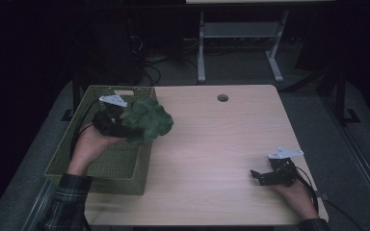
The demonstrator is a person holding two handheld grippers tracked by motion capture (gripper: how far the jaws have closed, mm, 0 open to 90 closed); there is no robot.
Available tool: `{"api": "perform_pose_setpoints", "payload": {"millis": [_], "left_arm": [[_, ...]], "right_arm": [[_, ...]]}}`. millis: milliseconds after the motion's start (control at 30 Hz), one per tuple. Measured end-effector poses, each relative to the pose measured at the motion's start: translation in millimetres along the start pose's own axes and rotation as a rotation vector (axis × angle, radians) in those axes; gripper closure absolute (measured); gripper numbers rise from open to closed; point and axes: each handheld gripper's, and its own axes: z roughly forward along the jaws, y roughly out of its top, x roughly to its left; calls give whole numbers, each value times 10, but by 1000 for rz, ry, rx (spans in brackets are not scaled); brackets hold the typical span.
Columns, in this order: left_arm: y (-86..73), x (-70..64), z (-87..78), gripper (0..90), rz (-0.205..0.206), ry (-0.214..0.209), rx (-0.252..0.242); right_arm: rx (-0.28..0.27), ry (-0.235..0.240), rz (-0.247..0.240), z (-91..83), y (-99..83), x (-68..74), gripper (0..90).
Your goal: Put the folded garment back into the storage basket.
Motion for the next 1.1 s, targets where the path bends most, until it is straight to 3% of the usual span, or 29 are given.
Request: {"api": "perform_pose_setpoints", "payload": {"millis": [267, 533, 800, 1100], "left_arm": [[-286, 181, -182, 639, -77, 83, -3], [-597, 373, -257, 638, -155, 182, -2], [-891, 571, -88, 636, -227, 211, 49], [-1023, 699, 151, 612, -245, 208, 113]], "right_arm": [[-1, -4, 3, 0, 0, -2, 70], [0, -4, 5, -1, -1, -2, 70], [0, -4, 4, -1, 0, -2, 70], [0, -4, 4, -1, -1, -2, 70]]}}
